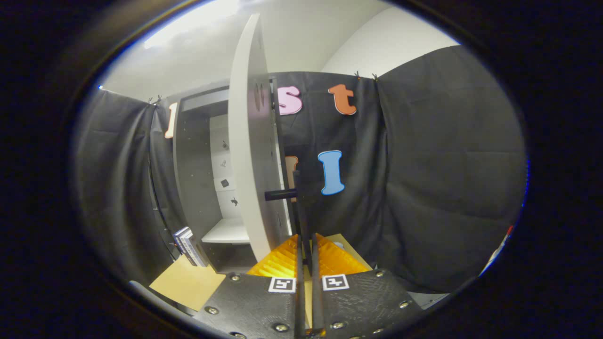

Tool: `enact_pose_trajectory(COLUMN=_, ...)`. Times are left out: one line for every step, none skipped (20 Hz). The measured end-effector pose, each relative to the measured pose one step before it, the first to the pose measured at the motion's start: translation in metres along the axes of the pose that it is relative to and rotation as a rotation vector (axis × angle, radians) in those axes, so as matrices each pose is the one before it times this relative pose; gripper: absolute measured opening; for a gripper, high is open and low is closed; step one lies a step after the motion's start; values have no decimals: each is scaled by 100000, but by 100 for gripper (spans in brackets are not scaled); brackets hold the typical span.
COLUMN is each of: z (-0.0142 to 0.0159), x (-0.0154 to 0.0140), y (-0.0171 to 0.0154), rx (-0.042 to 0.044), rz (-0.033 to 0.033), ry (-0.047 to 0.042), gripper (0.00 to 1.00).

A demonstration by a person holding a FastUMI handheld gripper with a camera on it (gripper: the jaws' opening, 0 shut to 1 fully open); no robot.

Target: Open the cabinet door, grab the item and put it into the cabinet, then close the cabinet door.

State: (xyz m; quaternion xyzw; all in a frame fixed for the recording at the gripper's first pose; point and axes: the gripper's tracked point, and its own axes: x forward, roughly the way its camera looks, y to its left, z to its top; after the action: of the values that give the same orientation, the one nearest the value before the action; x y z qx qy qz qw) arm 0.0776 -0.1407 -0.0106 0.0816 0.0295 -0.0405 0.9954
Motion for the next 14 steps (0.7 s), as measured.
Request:
enact_pose_trajectory(z=-16, x=-377, y=-257, rx=228, rz=-1152, ry=-118, gripper=6)
enact_pose_trajectory(z=-2, x=-411, y=-245, rx=9, rz=-1230, ry=-199, gripper=6)
enact_pose_trajectory(z=112, x=-348, y=-349, rx=113, rz=-1593, ry=-417, gripper=6)
enact_pose_trajectory(z=201, x=-483, y=-368, rx=148, rz=-1575, ry=-258, gripper=6)
enact_pose_trajectory(z=75, x=-181, y=-51, rx=265, rz=-1259, ry=-580, gripper=6)
enact_pose_trajectory(z=168, x=-290, y=159, rx=676, rz=132, ry=-393, gripper=6)
enact_pose_trajectory(z=1, x=-587, y=583, rx=1991, rz=2098, ry=422, gripper=6)
enact_pose_trajectory(z=42, x=-543, y=363, rx=1204, rz=368, ry=133, gripper=6)
enact_pose_trajectory(z=-350, x=-267, y=-4, rx=-241, rz=-57, ry=681, gripper=6)
enact_pose_trajectory(z=-163, x=-282, y=259, rx=-510, rz=121, ry=167, gripper=6)
enact_pose_trajectory(z=-6, x=-49, y=629, rx=-524, rz=496, ry=-119, gripper=6)
enact_pose_trajectory(z=-82, x=-192, y=821, rx=-474, rz=921, ry=125, gripper=6)
enact_pose_trajectory(z=-290, x=-1, y=750, rx=-930, rz=353, ry=473, gripper=6)
enact_pose_trajectory(z=-353, x=-38, y=601, rx=-1308, rz=348, ry=944, gripper=6)
